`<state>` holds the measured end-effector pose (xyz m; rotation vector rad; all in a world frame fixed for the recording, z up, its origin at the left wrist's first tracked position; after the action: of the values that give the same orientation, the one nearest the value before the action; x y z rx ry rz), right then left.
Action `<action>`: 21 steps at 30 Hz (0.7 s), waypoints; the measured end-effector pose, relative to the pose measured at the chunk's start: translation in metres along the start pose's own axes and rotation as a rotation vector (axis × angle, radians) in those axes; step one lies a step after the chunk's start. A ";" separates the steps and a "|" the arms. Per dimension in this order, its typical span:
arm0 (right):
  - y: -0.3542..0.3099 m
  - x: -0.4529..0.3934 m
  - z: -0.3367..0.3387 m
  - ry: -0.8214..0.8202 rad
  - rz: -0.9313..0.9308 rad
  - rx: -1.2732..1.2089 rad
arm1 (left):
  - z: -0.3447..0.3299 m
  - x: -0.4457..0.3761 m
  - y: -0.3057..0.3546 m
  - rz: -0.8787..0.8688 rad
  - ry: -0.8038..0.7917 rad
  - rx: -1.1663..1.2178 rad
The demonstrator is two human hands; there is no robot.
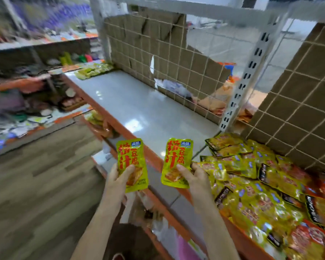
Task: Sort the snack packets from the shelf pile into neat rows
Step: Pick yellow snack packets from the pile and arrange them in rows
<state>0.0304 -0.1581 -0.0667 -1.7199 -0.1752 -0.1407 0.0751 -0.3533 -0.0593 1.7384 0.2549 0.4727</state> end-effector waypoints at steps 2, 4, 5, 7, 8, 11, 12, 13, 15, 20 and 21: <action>0.000 -0.004 -0.037 -0.091 -0.009 -0.005 | 0.032 -0.005 0.007 -0.016 0.099 0.052; 0.000 -0.009 -0.073 -0.188 -0.002 -0.011 | 0.061 -0.011 0.016 -0.038 0.180 0.077; 0.000 -0.010 -0.091 -0.231 -0.004 0.003 | 0.075 -0.014 0.021 -0.047 0.209 0.079; 0.001 -0.013 -0.128 -0.306 -0.001 0.015 | 0.106 -0.023 0.028 -0.055 0.264 0.087; 0.001 -0.014 -0.147 -0.336 0.002 0.018 | 0.123 -0.030 0.030 -0.058 0.294 0.089; 0.010 -0.021 -0.202 -0.390 -0.018 0.048 | 0.170 -0.050 0.043 -0.080 0.371 0.079; 0.012 -0.023 -0.222 -0.411 -0.024 0.058 | 0.187 -0.057 0.048 -0.084 0.390 0.077; 0.014 -0.025 -0.241 -0.431 -0.034 0.064 | 0.203 -0.064 0.052 -0.086 0.407 0.077; 0.021 -0.031 -0.277 -0.462 -0.049 0.053 | 0.236 -0.079 0.058 -0.078 0.445 0.080; 0.037 -0.041 -0.357 -0.512 -0.060 0.035 | 0.308 -0.110 0.067 -0.060 0.506 0.046; 0.042 -0.044 -0.372 -0.515 -0.066 0.026 | 0.320 -0.116 0.068 -0.056 0.508 0.033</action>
<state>-0.0020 -0.5330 -0.0577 -1.6966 -0.6106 0.2595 0.1082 -0.6987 -0.0653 1.6146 0.6725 0.8702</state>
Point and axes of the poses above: each hand's wrist, its own x-axis away from the middle knuckle, its own z-axis out of the back of the hand, y = z × x, the point moved 3 cm from there along -x, towards the middle knuckle, and after that the axes turned 1 degree about -x, right-handed, at the moved point
